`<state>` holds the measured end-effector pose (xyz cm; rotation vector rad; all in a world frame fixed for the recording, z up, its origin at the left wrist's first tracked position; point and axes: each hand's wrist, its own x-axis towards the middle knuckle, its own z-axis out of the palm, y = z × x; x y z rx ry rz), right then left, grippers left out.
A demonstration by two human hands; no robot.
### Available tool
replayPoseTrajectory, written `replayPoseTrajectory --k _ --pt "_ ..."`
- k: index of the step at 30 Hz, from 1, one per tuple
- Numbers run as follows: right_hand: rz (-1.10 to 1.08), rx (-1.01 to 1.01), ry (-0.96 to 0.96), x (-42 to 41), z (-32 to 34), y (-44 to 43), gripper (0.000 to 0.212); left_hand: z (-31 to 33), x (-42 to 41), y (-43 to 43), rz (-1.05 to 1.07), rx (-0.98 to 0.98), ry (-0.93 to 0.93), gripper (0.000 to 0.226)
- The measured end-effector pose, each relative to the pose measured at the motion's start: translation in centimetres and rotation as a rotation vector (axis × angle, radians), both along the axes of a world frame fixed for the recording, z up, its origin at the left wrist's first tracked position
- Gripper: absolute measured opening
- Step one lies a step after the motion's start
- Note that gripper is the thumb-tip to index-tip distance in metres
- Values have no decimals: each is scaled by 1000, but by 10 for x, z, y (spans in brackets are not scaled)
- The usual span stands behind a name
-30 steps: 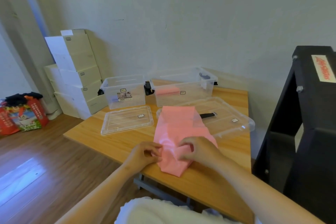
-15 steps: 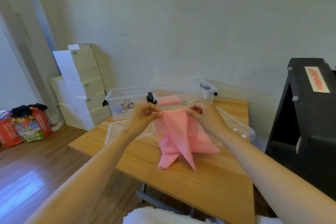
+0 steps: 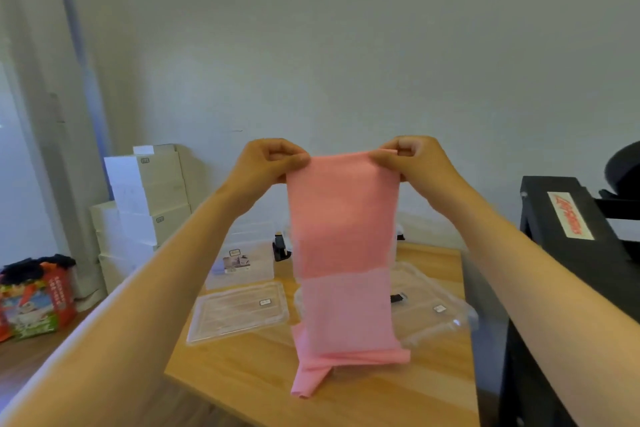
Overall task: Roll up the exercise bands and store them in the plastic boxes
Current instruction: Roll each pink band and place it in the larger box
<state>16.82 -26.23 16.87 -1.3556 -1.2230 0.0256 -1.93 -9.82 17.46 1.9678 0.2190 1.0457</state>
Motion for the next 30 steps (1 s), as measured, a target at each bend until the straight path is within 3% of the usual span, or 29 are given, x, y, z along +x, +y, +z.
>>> replayPoseTrajectory --k 4,9,10,12,15,22,27,30 --pt "38 -144 76 20 -45 15 8 -43 18 25 30 -23 131 11" --pt "-88 -338 181 55 -151 79 2 -153 69 63 159 -176 284 8" --pt "-122 -397 198 59 -174 87 15 -177 75 65 180 -203 311 3" --pt "-140 -499 218 65 -215 93 35 -218 81 66 189 -242 358 21" --pt "-122 -564 199 63 -250 89 28 -255 76 58 155 -197 410 22" --pt "171 -596 109 27 -273 51 16 -280 38 27 3 -130 592 27" --pt "224 -706 -13 21 -289 29 41 -282 23 29 -124 -56 716 33" --pt "171 -682 -53 23 -290 30 30 -283 26 26 -116 29 705 38"
